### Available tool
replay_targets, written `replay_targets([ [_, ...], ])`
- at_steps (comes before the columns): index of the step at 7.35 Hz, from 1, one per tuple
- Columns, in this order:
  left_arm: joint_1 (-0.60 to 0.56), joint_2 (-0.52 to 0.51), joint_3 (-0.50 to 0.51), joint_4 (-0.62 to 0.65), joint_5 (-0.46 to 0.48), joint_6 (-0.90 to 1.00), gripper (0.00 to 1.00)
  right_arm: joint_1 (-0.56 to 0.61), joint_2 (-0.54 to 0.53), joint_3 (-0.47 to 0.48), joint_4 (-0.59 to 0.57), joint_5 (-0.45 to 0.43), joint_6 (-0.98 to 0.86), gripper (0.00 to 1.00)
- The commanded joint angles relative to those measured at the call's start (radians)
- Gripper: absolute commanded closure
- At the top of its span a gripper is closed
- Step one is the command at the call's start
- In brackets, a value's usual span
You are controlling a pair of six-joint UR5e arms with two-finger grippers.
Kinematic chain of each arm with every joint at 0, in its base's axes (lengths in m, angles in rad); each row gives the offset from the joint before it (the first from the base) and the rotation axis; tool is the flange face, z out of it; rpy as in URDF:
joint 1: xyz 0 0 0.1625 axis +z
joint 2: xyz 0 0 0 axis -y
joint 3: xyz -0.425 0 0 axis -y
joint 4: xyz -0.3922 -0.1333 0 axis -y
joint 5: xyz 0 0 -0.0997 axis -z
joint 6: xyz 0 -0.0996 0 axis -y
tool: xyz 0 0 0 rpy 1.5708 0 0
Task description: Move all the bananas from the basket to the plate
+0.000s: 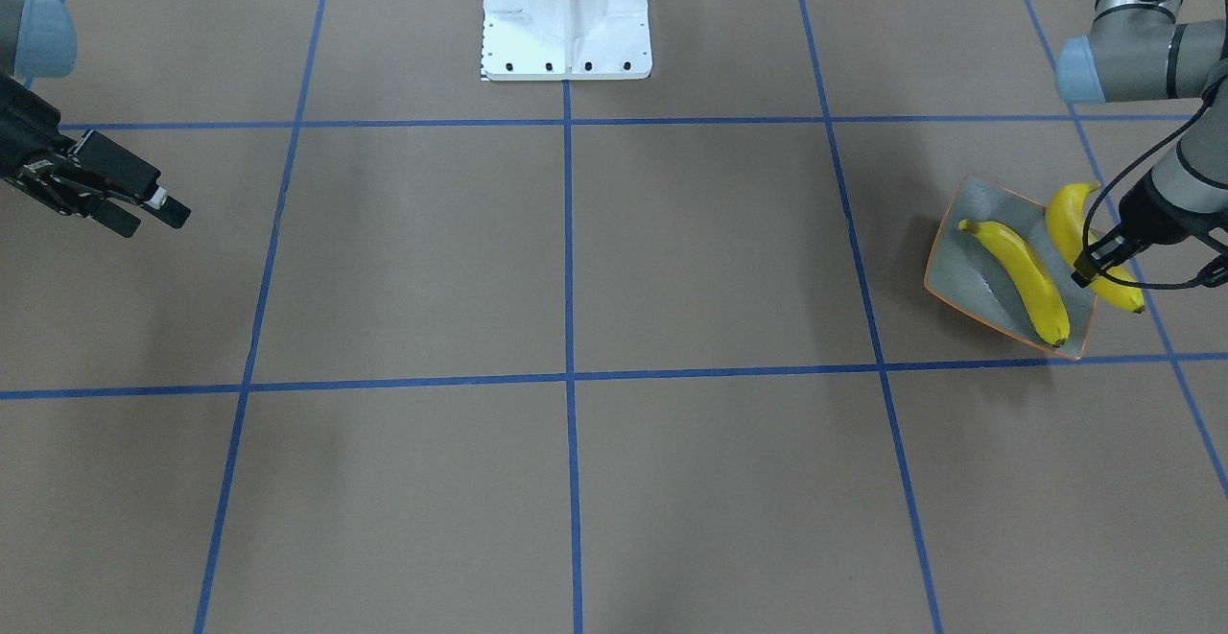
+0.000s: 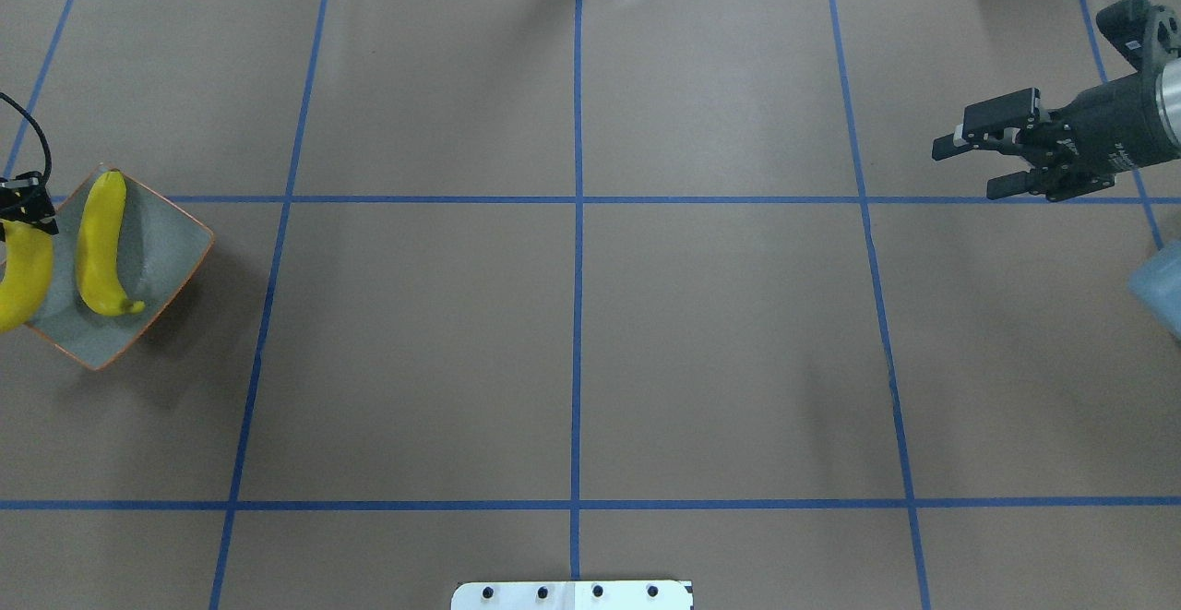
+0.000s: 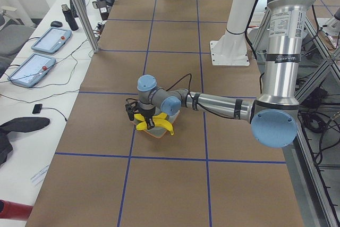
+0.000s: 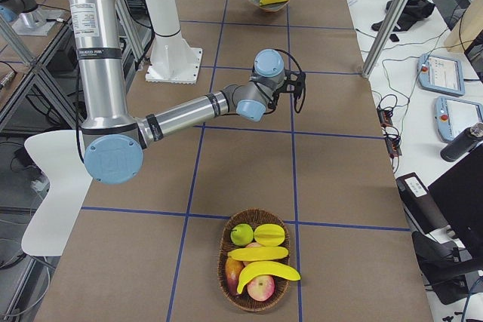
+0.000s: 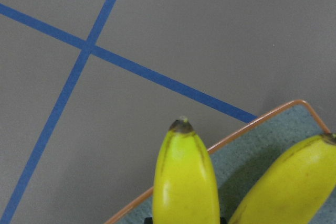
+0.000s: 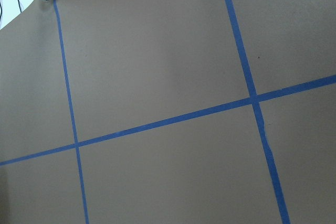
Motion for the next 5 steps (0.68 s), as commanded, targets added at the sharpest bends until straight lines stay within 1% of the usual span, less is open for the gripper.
replay_targets([
  [1, 0.005, -0.027, 0.018, 0.003, 0.01, -0.001, 0.82, 0.002, 0.0, 0.002, 0.001, 0.0, 0.001, 0.0],
  [2, 0.006, -0.033, 0.025, 0.002, 0.021, 0.0, 0.63, 0.002, -0.008, 0.008, 0.001, -0.008, 0.0, 0.0],
  [3, 0.006, -0.032, 0.025, 0.0, 0.033, 0.002, 0.4, 0.002, -0.01, 0.011, 0.001, -0.008, 0.001, 0.0],
  [4, 0.006, -0.03, 0.02, 0.0, 0.047, 0.021, 0.0, 0.002, -0.008, 0.011, 0.001, -0.008, 0.002, 0.0],
  [5, 0.006, -0.032, 0.019, 0.0, 0.052, 0.031, 0.0, 0.002, -0.008, 0.011, 0.001, -0.008, 0.002, 0.0],
])
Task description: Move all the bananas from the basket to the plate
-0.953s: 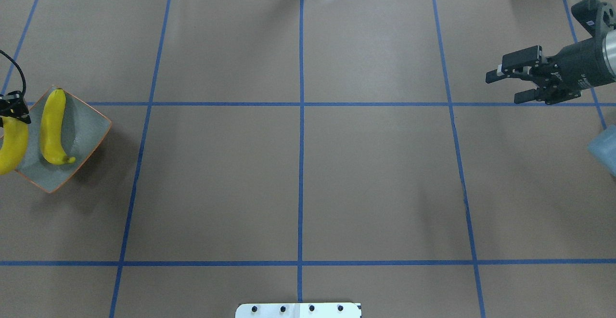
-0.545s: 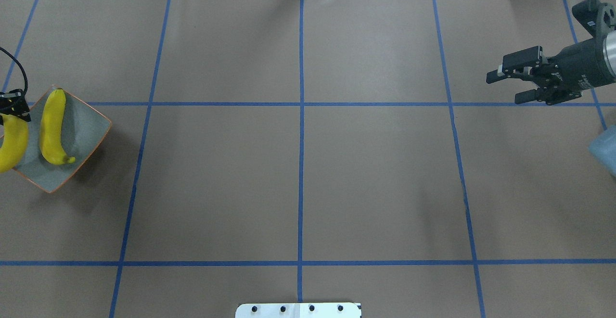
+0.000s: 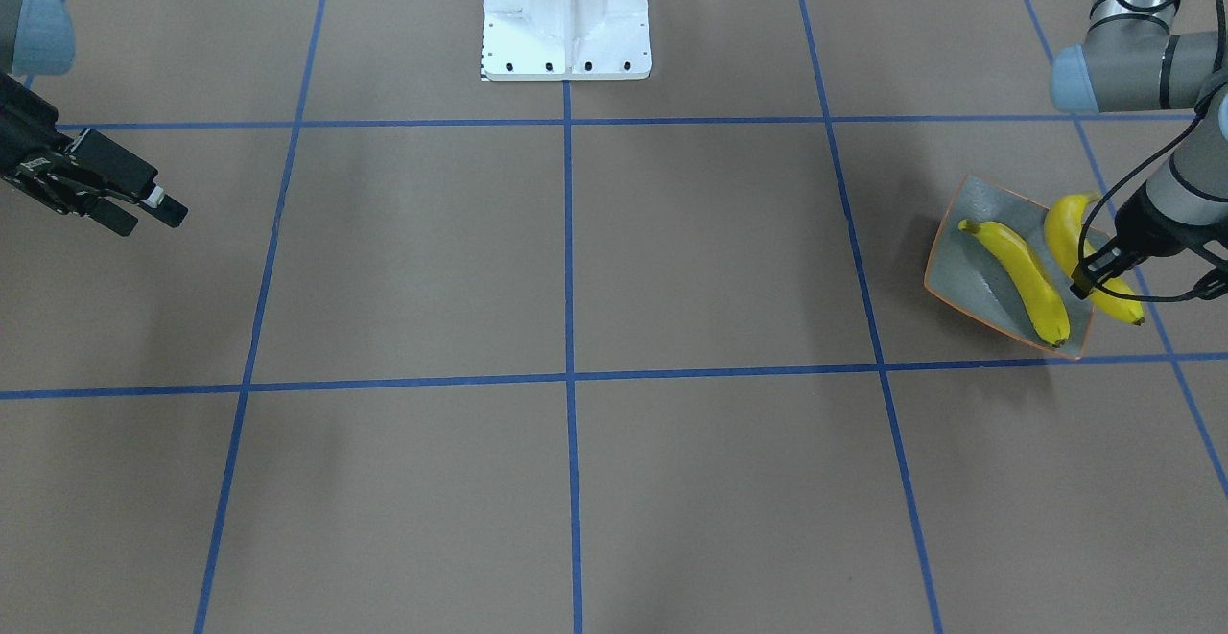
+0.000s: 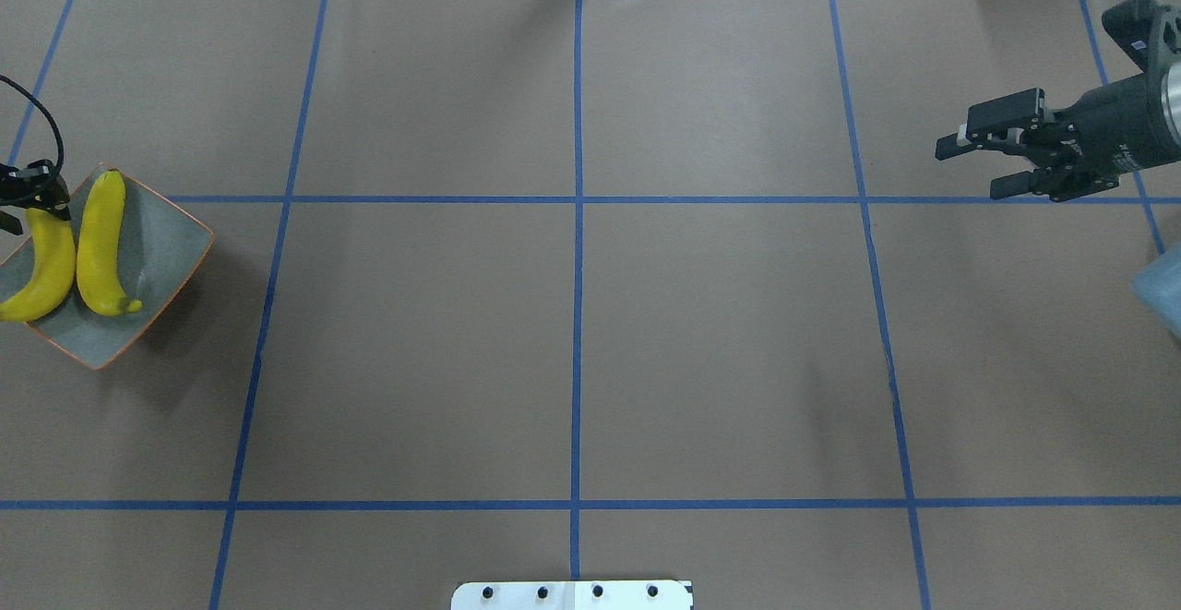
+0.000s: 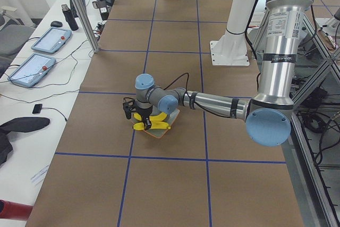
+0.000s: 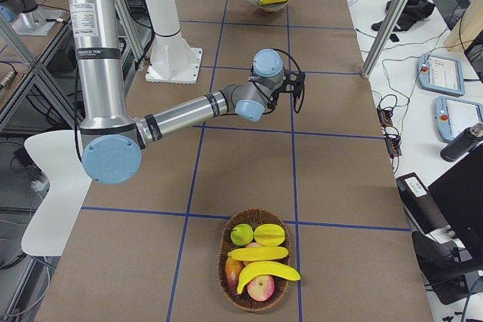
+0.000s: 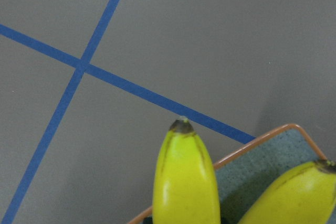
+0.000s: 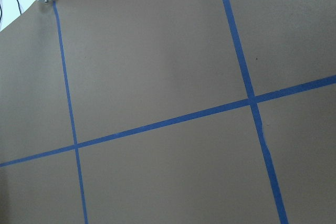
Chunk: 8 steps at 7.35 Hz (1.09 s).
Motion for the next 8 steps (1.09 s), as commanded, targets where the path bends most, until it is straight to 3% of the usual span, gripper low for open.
replay_targets([
  [1, 0.0, -0.003, -0.008, 0.0, 0.009, 0.02, 0.0, 0.002, 0.0, 0.002, 0.0, 0.001, 0.002, 0.0],
  [3, -0.004, 0.003, -0.056, 0.001, -0.034, 0.025, 0.0, 0.011, -0.006, 0.002, 0.0, 0.001, 0.002, 0.0],
  [6, -0.032, 0.011, -0.157, 0.001, -0.175, 0.023, 0.0, 0.069, -0.084, 0.01, 0.012, 0.0, -0.007, 0.0],
  [8, -0.084, 0.002, -0.203, 0.0, -0.284, 0.02, 0.0, 0.109, -0.184, 0.005, 0.012, 0.0, -0.145, 0.0],
])
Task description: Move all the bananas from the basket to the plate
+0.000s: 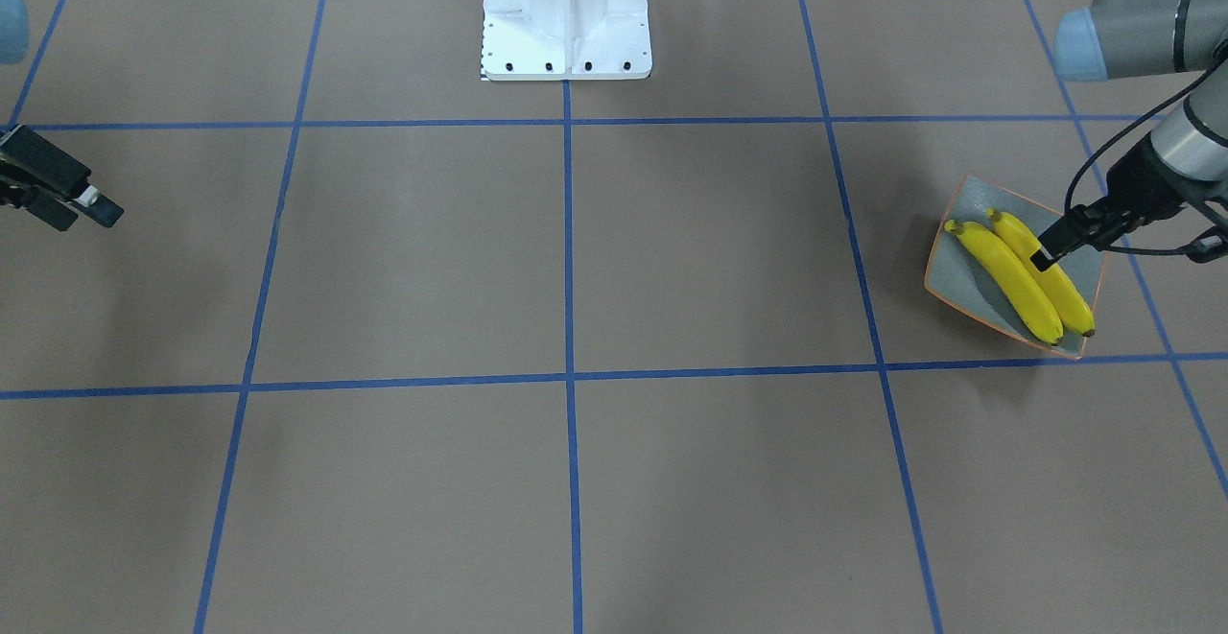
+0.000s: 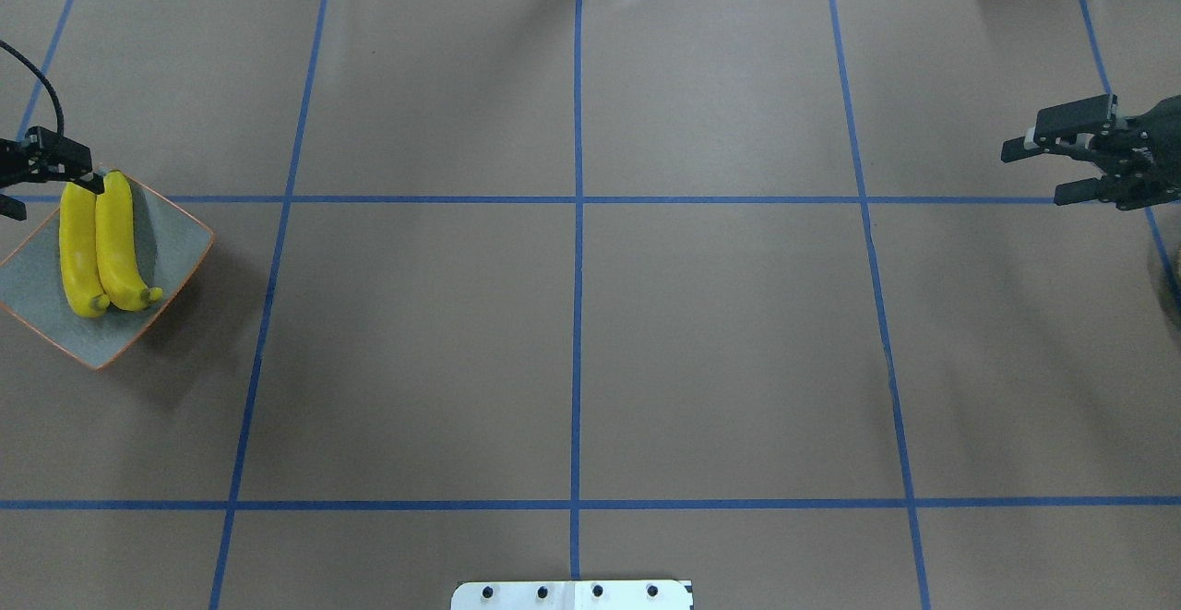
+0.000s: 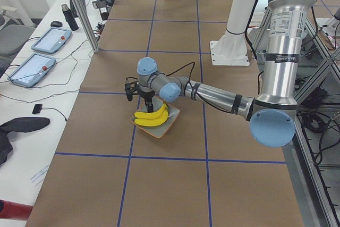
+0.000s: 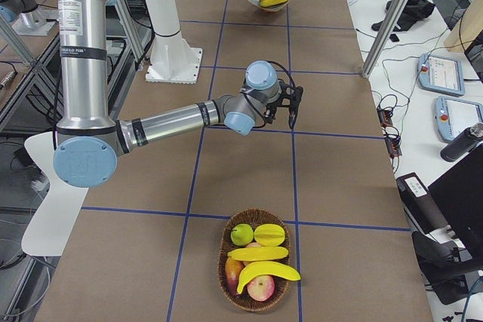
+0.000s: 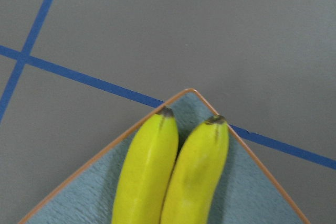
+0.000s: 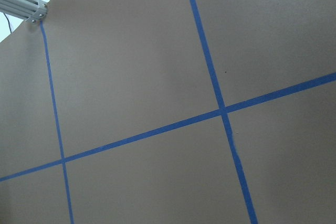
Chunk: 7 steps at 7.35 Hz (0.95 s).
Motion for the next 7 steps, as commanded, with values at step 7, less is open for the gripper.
replay_targets([
  [7, -0.027, -0.017, -0.102, -0.009, -0.074, -0.111, 0.0, 0.362, -0.221, -0.256, -0.053, -0.037, -0.775, 0.01],
])
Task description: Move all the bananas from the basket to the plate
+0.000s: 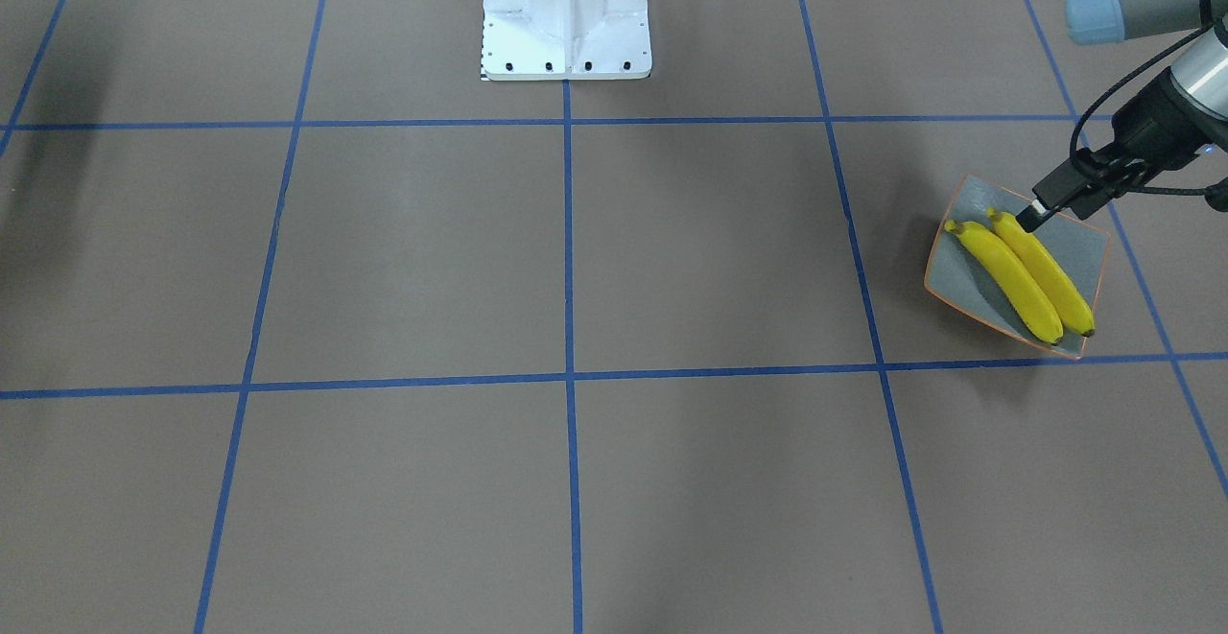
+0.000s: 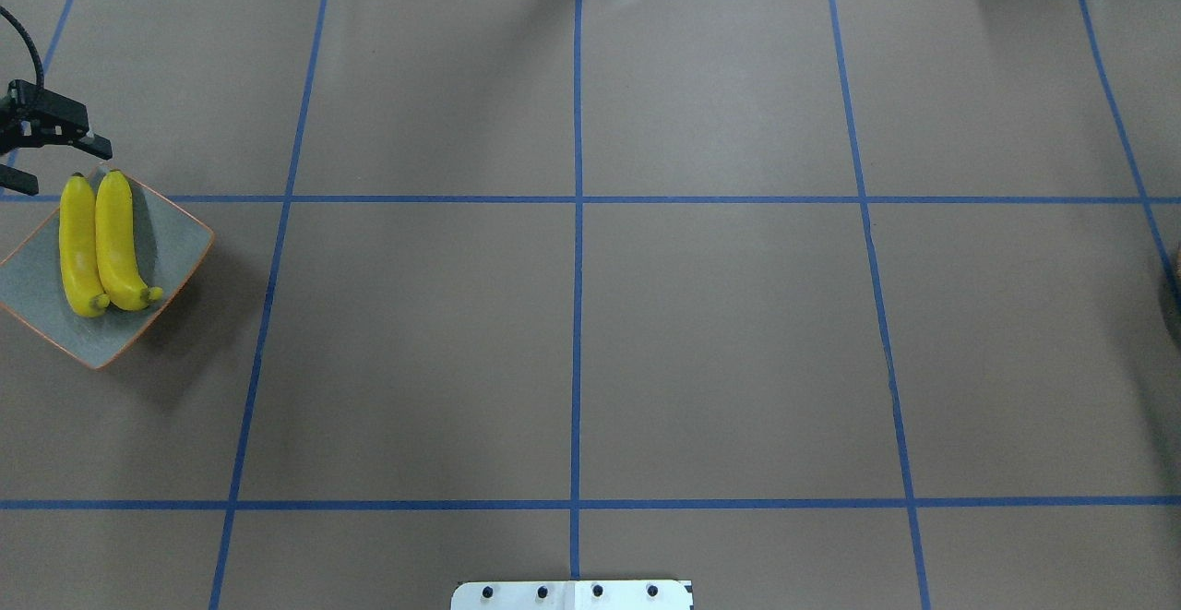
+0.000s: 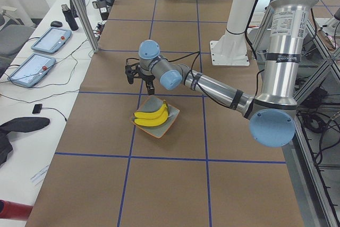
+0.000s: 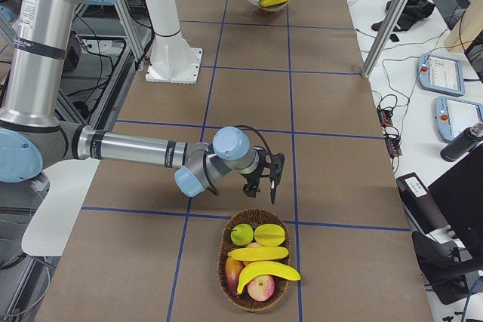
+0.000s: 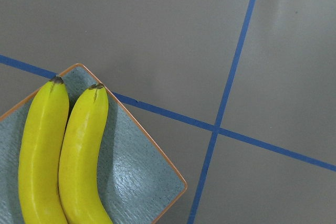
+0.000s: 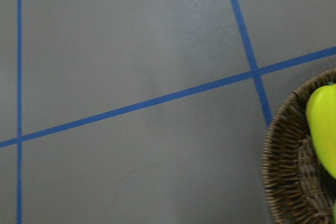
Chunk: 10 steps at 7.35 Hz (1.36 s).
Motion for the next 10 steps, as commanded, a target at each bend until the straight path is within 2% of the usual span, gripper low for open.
replay_targets([
  [1, 0.001, 0.0, 0.001, -0.002, 0.002, -0.012, 0.0, 0.065, -0.007, -0.037, -0.082, -0.083, -0.229, 0.01],
  [2, 0.001, 0.001, -0.001, -0.004, 0.001, -0.014, 0.0, 0.069, -0.014, -0.047, -0.131, -0.145, -0.312, 0.01],
  [5, 0.001, 0.001, -0.002, -0.004, 0.002, -0.024, 0.0, 0.069, -0.009, -0.144, -0.118, -0.198, -0.363, 0.02],
  [10, 0.0, 0.004, -0.002, -0.004, 0.004, -0.044, 0.0, 0.066, 0.003, -0.207, -0.115, -0.203, -0.394, 0.03],
])
